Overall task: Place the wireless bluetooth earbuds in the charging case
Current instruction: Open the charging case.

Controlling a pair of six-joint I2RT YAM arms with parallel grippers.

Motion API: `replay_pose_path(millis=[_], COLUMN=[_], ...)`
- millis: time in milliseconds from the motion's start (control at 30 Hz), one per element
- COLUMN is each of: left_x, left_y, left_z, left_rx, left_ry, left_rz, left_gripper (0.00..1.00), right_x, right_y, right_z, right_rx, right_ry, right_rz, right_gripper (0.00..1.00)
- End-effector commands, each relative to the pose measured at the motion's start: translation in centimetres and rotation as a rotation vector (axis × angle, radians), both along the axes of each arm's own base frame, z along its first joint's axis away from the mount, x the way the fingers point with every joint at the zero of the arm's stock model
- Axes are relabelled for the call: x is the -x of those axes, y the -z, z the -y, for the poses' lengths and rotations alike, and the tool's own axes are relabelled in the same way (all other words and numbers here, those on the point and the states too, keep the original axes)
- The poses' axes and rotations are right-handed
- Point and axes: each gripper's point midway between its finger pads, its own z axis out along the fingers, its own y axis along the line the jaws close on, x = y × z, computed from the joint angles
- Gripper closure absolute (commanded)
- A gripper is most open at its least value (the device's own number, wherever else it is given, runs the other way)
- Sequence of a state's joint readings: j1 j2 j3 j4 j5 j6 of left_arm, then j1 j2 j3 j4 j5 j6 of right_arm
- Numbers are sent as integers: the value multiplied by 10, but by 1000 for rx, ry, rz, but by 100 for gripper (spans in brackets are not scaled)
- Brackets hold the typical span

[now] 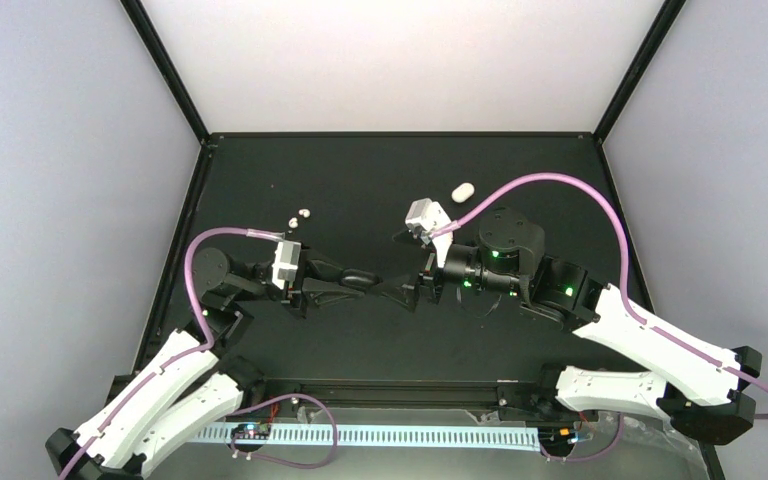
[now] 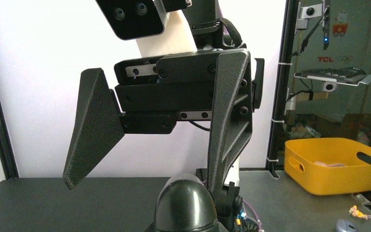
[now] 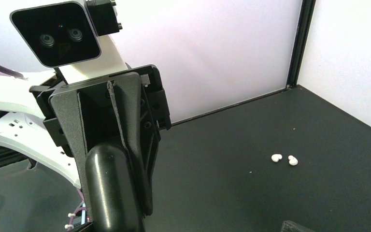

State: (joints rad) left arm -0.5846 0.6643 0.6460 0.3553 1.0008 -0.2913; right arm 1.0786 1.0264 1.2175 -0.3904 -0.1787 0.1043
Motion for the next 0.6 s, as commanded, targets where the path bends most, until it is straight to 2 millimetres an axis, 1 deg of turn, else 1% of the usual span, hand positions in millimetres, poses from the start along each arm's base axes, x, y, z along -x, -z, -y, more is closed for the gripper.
replay_pose_path(millis=[0,333,567], left_x=[15,15,15], left_y=[-1,0,1], left_z=[-3,-3,-3], left_rx=[-5,-6,-7], left_ry=[50,51,50], left_rz=[36,36,37], left_gripper=[98,99,98], right_x=[-15,-22,-23], right_y=[-18,-21,-25], right_z=[8,15,20], right_rx=[-45,-55,-71], right_ry=[96,153,169], right_rz=[33,36,40], right_gripper=[0,0,0])
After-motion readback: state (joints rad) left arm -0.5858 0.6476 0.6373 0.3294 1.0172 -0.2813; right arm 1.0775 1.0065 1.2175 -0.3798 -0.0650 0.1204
